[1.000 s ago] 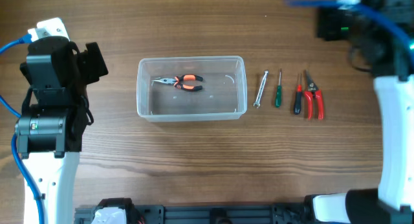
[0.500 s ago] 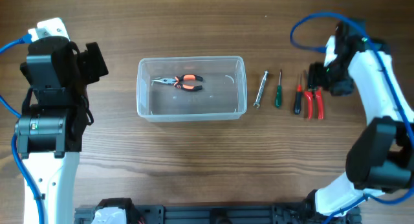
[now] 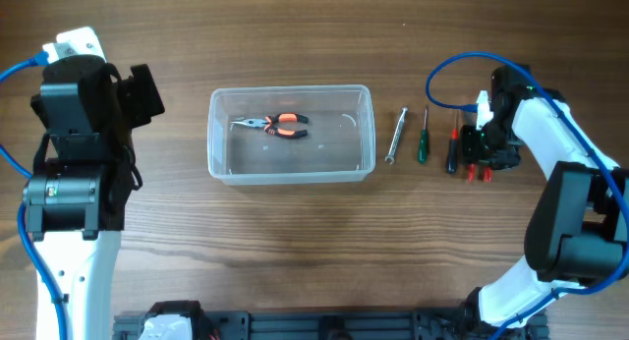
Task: Pack container
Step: 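Grasp the red-handled wire cutters with the right gripper and lift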
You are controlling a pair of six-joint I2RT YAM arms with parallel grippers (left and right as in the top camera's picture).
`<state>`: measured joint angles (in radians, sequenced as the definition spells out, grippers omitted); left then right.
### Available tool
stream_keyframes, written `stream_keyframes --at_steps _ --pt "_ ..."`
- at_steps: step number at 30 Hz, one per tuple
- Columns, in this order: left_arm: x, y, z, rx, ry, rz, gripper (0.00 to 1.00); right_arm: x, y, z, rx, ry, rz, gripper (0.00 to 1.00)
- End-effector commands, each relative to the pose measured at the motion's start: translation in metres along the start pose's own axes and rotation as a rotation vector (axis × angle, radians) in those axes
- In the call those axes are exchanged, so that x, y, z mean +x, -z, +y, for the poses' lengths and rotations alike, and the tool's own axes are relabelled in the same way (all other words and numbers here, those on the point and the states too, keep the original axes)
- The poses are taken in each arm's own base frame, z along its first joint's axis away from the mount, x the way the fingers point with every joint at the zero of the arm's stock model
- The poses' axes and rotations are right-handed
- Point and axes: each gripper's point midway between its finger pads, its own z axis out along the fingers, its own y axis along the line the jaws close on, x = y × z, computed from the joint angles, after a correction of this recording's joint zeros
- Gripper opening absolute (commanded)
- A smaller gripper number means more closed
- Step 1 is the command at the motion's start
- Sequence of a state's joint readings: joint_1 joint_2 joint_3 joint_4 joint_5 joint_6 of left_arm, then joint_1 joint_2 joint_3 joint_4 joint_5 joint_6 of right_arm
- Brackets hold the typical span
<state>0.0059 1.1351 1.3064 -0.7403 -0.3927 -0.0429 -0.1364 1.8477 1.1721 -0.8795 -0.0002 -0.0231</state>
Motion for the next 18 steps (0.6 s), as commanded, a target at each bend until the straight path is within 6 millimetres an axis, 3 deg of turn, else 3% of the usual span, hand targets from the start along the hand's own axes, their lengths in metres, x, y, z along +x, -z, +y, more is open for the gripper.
stream_keyframes --at_steps 1,14,18 --pt "-0.003 0.000 0.003 -0.012 0.008 -0.007 1.00 0.003 -0.009 0.004 -0.027 -0.009 0.009 0.43" --pt "-0.003 0.000 0.003 -0.012 0.008 -0.007 1.00 -0.004 -0.021 0.003 -0.023 -0.054 -0.046 0.27" --pt "-0.003 0.000 0.003 -0.012 0.008 -0.007 1.00 -0.011 -0.020 0.003 -0.024 -0.080 -0.072 0.10"
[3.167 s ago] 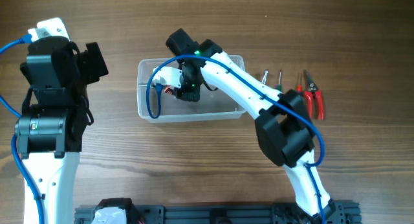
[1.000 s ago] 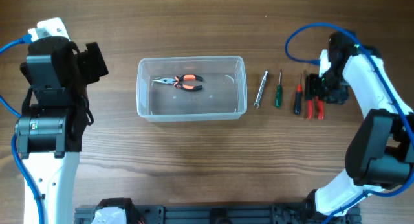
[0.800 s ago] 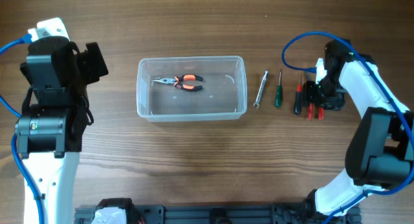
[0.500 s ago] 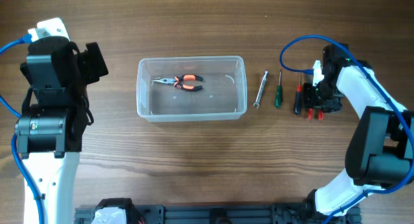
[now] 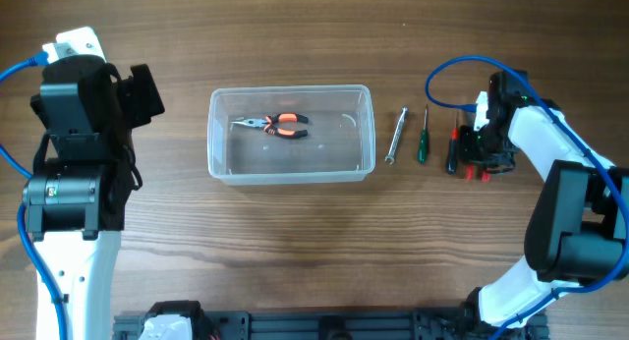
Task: Pack container
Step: 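Grasp the red-handled wire cutters with the right gripper and lift, then lower the wire cutters into the container and release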
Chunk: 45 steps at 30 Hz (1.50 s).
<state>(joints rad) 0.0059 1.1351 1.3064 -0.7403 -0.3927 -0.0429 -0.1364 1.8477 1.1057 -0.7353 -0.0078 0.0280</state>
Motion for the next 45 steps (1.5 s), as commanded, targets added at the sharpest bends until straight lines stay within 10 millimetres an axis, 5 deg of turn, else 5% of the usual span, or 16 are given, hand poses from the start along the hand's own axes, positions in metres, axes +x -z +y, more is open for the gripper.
stream_keyframes --at_steps 1,10,16,20,22,23,26,28,31,36,45 --pt "-0.003 0.000 0.003 -0.012 0.008 -0.007 1.00 0.000 -0.006 0.002 -0.015 -0.030 0.001 0.09" --pt "-0.003 0.000 0.003 -0.012 0.008 -0.007 1.00 0.011 -0.030 0.002 -0.012 -0.030 0.074 0.04" --pt "-0.003 0.000 0.003 -0.012 0.008 -0.007 1.00 0.003 -0.016 0.002 -0.013 -0.029 0.056 0.04" --pt "-0.003 0.000 0.003 -0.012 0.008 -0.007 1.00 -0.030 0.043 0.003 -0.018 -0.027 -0.061 0.04" --pt "-0.003 0.000 0.003 -0.012 0.008 -0.007 1.00 -0.053 0.105 0.011 -0.047 -0.016 -0.186 0.04" --pt "-0.003 0.000 0.003 -0.012 0.008 -0.007 1.00 -0.063 0.146 0.024 -0.092 0.010 -0.275 0.04" --pt "-0.003 0.000 0.003 -0.012 0.008 -0.007 1.00 -0.067 0.227 0.071 -0.225 0.156 -0.457 0.04" --pt "-0.003 0.000 0.003 -0.012 0.008 -0.007 1.00 -0.060 0.263 0.103 -0.275 0.298 -0.552 0.04" --pt "-0.003 0.000 0.003 -0.012 0.008 -0.007 1.00 -0.042 0.288 0.145 -0.289 0.456 -0.629 0.04" --pt "-0.003 0.000 0.003 -0.012 0.008 -0.007 1.00 -0.006 0.283 0.212 -0.355 0.681 -0.590 0.04" --pt "-0.003 0.000 0.003 -0.012 0.008 -0.007 1.00 0.049 0.207 0.290 -0.438 1.142 -0.350 0.04"
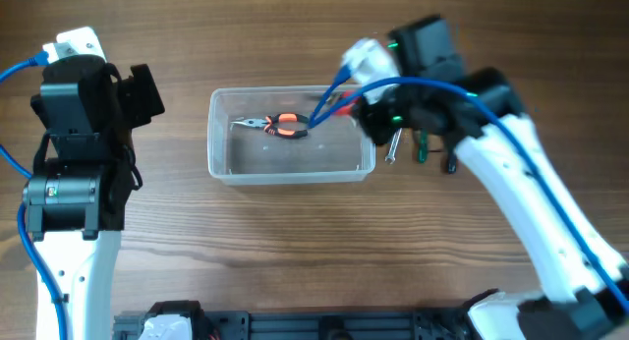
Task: Pack container
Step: 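Lower the wire cutters into the container and release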
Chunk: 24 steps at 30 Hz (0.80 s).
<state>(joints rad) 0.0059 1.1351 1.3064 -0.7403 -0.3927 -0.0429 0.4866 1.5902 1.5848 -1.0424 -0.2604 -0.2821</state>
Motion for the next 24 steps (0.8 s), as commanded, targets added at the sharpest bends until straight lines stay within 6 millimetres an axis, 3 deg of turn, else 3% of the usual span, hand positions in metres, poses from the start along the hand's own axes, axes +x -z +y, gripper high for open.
stream_keyframes --at_steps 1,2,4,9,14,19,20,22,23,24 --pt "-0.003 0.000 0.003 -0.012 0.008 -0.007 1.00 0.002 -0.044 0.031 -0.117 0.216 0.060 0.04" --pt "-0.003 0.000 0.003 -0.012 0.008 -0.007 1.00 0.003 -0.055 0.033 -0.127 0.241 0.074 0.04" --pt "-0.003 0.000 0.003 -0.012 0.008 -0.007 1.00 0.013 -0.099 0.019 -0.120 0.276 0.143 0.04" --pt "-0.003 0.000 0.003 -0.012 0.008 -0.007 1.00 0.031 -0.149 -0.027 0.009 0.381 0.245 0.04" --pt "-0.003 0.000 0.003 -0.012 0.008 -0.007 1.00 0.045 -0.185 -0.049 0.017 0.412 0.276 0.04" --pt "-0.003 0.000 0.003 -0.012 0.008 -0.007 1.00 0.053 -0.197 -0.056 0.017 0.391 0.292 0.04" --pt "-0.003 0.000 0.003 -0.012 0.008 -0.007 1.00 0.053 -0.197 -0.058 0.027 0.392 0.294 0.15" --pt "-0.003 0.000 0.003 -0.012 0.008 -0.007 1.00 0.049 -0.193 -0.067 0.083 0.366 0.302 0.49" --pt "-0.003 0.000 0.003 -0.012 0.008 -0.007 1.00 0.047 -0.189 -0.071 0.114 0.334 0.302 0.59" --pt "-0.003 0.000 0.003 -0.012 0.008 -0.007 1.00 0.044 -0.185 -0.075 0.145 0.300 0.302 0.64"
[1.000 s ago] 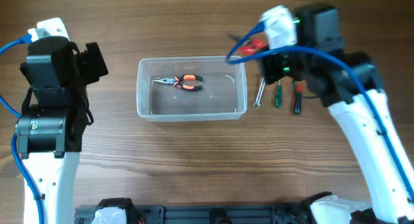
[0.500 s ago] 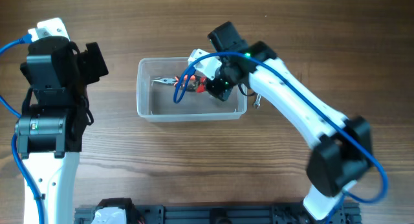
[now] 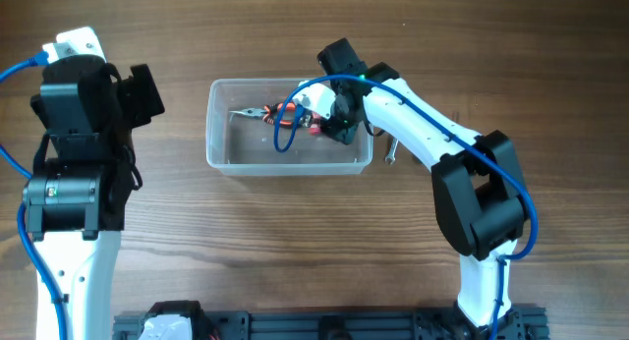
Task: Pack container
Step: 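Lower the wire cutters into the container and release, then grasp the black-and-red screwdriver with the right gripper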
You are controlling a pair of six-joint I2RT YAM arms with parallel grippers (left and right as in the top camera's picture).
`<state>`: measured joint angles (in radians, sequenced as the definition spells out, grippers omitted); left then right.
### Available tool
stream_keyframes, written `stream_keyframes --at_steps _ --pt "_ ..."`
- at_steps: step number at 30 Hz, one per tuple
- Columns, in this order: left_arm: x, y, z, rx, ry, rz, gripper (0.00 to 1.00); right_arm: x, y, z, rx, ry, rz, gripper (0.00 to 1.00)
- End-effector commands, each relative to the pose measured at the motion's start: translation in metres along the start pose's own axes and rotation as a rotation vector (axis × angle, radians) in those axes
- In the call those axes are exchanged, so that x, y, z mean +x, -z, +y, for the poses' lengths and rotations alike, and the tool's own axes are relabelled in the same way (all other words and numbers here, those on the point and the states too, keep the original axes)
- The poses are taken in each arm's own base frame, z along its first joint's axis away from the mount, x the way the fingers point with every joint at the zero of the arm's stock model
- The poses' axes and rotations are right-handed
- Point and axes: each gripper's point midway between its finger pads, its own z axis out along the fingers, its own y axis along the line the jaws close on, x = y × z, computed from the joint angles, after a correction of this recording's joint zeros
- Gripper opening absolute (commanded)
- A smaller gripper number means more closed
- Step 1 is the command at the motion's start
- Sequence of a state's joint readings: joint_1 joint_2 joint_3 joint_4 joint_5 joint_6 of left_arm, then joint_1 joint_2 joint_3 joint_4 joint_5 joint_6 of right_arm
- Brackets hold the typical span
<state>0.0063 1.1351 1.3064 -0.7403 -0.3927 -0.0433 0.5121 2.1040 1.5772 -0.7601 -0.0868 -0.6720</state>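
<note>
A clear plastic container [image 3: 210, 134] sits mid-table. Inside it lie pliers [image 3: 257, 115] with orange handles. My right gripper [image 3: 320, 124] reaches down into the container's right half, with a red-handled tool [image 3: 314, 128] showing at its fingers, beside the pliers' handles. A blue cable loops over the container there. My left gripper [image 3: 144, 92] stays far left of the container, raised on its arm; its fingers do not show clearly.
The end of a silver wrench [image 3: 390, 155] lies just right of the container, partly under my right arm. The arm hides whatever else lies to the right of the wrench. Left arm's base stands at the table's left edge.
My right gripper was at the container's right rim with the red-handled tool; now it is lower and further left, inside the container beside the pliers. The left arm has not moved.
My right gripper was at the far right, on the red-tipped tools beside the screwdrivers, and stayed there at the second moment. Then it was at the container's right rim carrying a red-handled tool. Now it is inside the container with that tool.
</note>
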Motion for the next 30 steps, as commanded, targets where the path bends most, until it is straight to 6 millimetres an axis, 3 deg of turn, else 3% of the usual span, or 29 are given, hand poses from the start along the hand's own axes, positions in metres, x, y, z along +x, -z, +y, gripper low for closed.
stream_keyframes --at_steps 1,3,5,7,9,12,15,18,21,22,27,30 --pt "-0.003 0.000 0.003 -0.012 0.007 -0.007 1.00 0.001 0.017 -0.020 0.101 -0.107 0.030 0.65" --pt "-0.003 0.000 0.003 -0.012 0.007 -0.007 1.00 -0.005 0.036 -0.022 0.112 -0.144 0.011 0.68" --pt "-0.003 0.000 0.003 -0.012 0.007 -0.007 1.00 -0.015 0.070 -0.026 0.139 -0.192 -0.033 0.70" --pt "-0.003 0.000 0.003 -0.012 0.007 -0.007 1.00 -0.027 0.123 -0.031 0.194 -0.240 -0.126 0.74" --pt "-0.003 0.000 0.003 -0.012 0.008 -0.007 1.00 -0.030 0.169 -0.039 0.263 -0.295 -0.213 0.93" --pt "-0.003 0.000 0.003 -0.012 0.007 -0.007 1.00 -0.014 0.234 -0.062 0.365 -0.494 -0.344 0.96" --pt "-0.003 0.000 0.003 -0.012 0.007 -0.007 1.00 0.035 0.270 -0.096 0.429 -0.771 -0.395 0.93" --pt "-0.003 0.000 0.003 -0.012 0.007 -0.007 1.00 0.104 0.264 -0.113 0.423 -1.058 -0.304 0.92" --pt "-0.003 0.000 0.003 -0.012 0.007 -0.007 1.00 0.173 0.221 -0.104 0.330 -1.309 -0.130 0.92" --pt "-0.003 0.000 0.003 -0.012 0.007 -0.007 1.00 0.186 0.204 -0.098 0.290 -1.359 -0.090 0.91" --pt "-0.003 0.000 0.003 -0.012 0.007 -0.006 1.00 0.219 0.116 -0.051 0.078 -1.447 0.081 0.78" --pt "0.000 -0.001 0.003 -0.012 0.002 0.005 1.00 0.231 0.088 -0.039 0.056 -1.507 0.137 0.79"
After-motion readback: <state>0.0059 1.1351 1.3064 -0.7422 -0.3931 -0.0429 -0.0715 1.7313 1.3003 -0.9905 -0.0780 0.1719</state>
